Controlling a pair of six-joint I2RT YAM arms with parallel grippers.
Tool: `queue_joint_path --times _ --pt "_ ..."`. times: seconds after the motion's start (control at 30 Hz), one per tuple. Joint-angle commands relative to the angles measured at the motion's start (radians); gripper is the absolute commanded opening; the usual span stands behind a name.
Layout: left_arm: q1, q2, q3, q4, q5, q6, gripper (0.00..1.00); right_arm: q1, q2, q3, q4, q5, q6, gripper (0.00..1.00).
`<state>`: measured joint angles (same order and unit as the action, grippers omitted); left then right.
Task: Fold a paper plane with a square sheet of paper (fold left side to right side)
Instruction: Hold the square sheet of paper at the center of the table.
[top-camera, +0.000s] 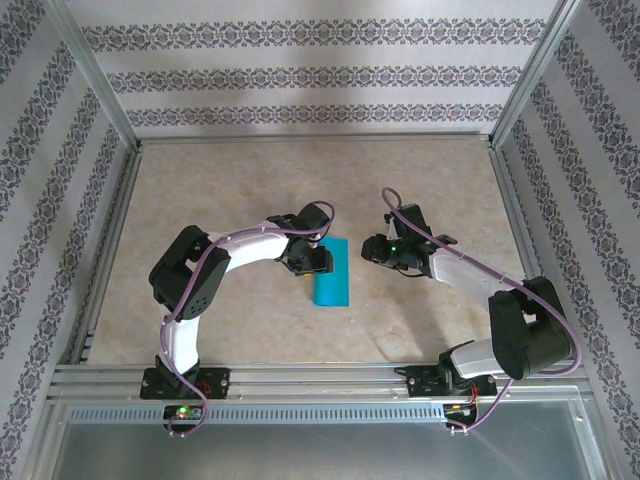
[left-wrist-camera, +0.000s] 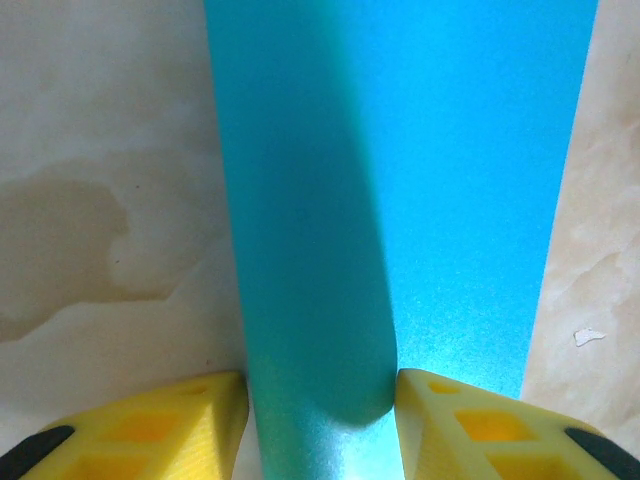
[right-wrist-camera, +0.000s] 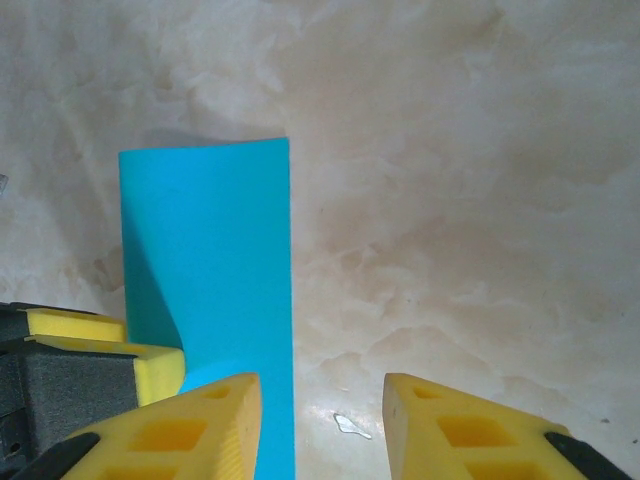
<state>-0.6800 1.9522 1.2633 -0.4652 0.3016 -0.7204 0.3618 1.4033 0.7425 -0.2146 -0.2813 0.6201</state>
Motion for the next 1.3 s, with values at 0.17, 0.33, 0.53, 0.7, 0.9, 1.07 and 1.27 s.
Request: queue_joint_path --times 0.17,0.33,0.53,0.7,0.9,1.07,1.27 --pt "-0.028 0.082 -0.024 -0.039 -0.011 -0.016 0.46 -0.006 0.009 -0.008 0.003 -0.026 -0.023 0.38" --pt "-0.029 0.083 -0.021 -0.043 -0.013 -0.015 0.46 -0.003 0.025 -0.005 0.024 -0.069 -0.012 0.36" --pt "-0.029 0.085 -0.019 -0.046 -0.014 -0.013 0.46 0.033 0.096 0.013 0.099 -0.171 0.036 0.22" --pt "-0.029 0.086 -0.015 -0.05 -0.014 -0.009 0.45 0.071 0.192 0.046 0.155 -0.238 0.073 0.03" --pt "-0.029 0.085 -0.013 -0.055 -0.018 -0.008 0.45 0.105 0.266 0.078 0.153 -0.237 0.076 0.0" --pt "-0.029 0.086 -0.014 -0.055 -0.018 -0.007 0.45 0.115 0.288 0.08 0.142 -0.221 0.07 0.0" --pt "-0.029 0.086 -0.015 -0.053 -0.018 -0.006 0.45 0.115 0.313 0.071 0.114 -0.193 0.054 0.0"
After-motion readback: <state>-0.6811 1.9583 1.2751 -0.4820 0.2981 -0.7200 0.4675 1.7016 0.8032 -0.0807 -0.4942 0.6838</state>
